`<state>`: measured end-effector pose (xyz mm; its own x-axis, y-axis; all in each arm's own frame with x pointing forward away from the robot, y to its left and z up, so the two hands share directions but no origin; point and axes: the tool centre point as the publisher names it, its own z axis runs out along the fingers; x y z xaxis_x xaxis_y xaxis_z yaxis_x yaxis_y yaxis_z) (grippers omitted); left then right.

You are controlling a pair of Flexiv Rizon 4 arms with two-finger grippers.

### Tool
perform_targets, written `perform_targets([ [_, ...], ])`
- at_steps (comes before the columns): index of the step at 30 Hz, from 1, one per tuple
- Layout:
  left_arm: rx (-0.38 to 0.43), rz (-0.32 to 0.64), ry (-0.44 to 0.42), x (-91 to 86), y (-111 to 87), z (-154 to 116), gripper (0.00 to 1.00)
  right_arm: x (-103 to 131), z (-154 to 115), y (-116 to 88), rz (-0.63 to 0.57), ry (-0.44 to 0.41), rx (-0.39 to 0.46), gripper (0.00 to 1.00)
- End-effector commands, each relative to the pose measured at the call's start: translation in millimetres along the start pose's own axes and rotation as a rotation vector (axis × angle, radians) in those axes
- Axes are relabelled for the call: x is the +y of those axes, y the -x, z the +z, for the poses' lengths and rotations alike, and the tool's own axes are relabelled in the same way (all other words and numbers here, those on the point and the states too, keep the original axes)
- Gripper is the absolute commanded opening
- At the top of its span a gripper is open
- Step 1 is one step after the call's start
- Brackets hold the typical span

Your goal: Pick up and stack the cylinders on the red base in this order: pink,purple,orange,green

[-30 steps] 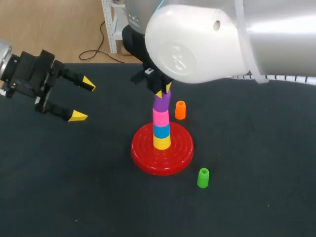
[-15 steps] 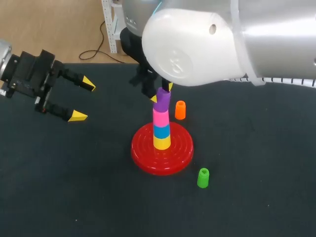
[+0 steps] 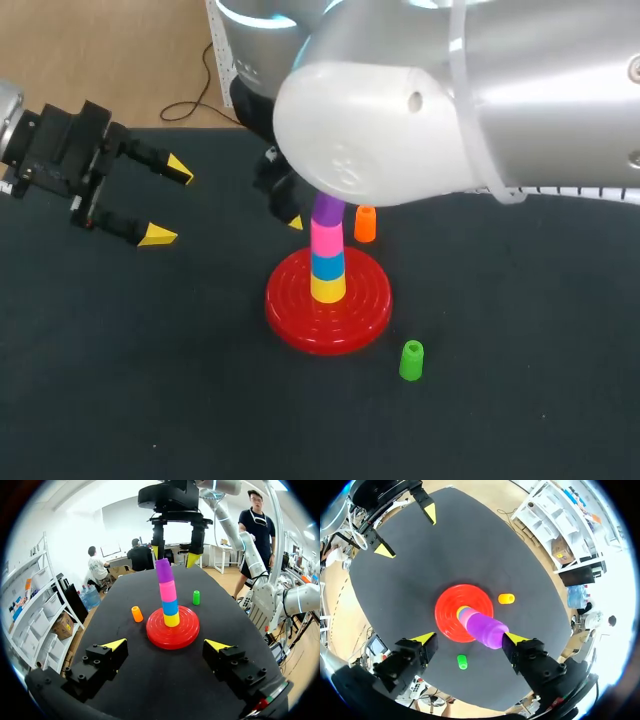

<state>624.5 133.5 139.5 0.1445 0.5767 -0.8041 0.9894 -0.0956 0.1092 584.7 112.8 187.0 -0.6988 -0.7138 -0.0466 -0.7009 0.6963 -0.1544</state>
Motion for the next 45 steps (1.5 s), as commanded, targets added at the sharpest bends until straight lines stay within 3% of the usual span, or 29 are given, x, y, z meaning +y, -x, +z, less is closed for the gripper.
perform_targets([
  [1,-0.003,0.003,0.0,0.2,-1.2,-0.1,1.0,2.6,-1.4,-4.2,-0.006,0.001,-0.011,0.86],
  [20,-0.003,0.003,0.0,0.2,-1.2,-0.1,1.0,20.1,2.7,-8.2,-0.046,-0.006,-0.004,0.93],
  [45,-0.003,0.003,0.0,0.2,-1.2,-0.1,1.0,24.5,-4.6,-1.3,-0.062,-0.012,-0.025,1.0],
])
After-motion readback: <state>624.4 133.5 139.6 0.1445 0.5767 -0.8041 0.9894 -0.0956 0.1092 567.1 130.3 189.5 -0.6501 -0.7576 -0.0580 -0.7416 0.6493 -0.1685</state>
